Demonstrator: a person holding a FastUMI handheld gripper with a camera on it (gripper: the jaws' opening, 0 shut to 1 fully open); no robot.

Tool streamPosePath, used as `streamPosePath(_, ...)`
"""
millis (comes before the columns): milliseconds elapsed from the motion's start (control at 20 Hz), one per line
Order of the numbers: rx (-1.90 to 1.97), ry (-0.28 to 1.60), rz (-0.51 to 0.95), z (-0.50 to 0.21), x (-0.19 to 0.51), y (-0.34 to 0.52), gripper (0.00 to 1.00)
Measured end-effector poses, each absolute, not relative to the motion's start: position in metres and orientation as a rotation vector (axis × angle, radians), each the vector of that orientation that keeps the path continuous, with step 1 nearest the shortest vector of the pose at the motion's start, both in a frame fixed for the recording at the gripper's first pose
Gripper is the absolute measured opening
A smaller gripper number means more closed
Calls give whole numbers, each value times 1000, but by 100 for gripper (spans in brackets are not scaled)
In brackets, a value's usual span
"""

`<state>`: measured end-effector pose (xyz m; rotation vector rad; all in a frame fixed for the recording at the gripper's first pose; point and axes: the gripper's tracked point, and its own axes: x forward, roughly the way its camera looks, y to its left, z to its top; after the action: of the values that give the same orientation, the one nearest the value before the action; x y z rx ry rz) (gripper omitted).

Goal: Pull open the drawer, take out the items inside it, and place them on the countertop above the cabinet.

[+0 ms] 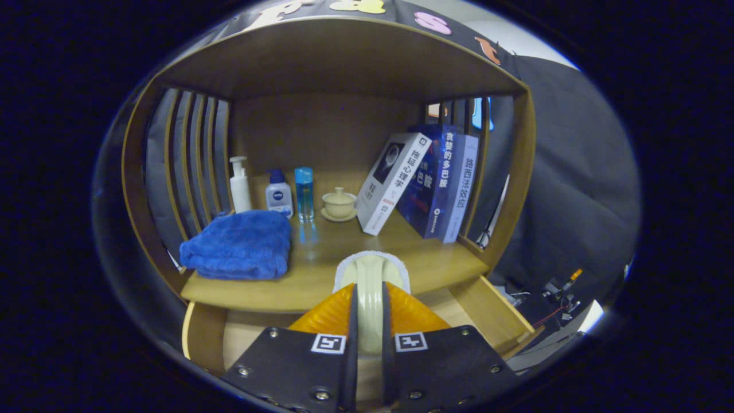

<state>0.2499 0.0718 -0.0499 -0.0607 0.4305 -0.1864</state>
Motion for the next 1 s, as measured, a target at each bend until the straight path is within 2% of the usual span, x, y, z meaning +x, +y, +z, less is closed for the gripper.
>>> streamPosePath(400,-59,514,-148,-86,303,80,17)
streamPosePath(1000,52,530,-217,-99,343,68,17)
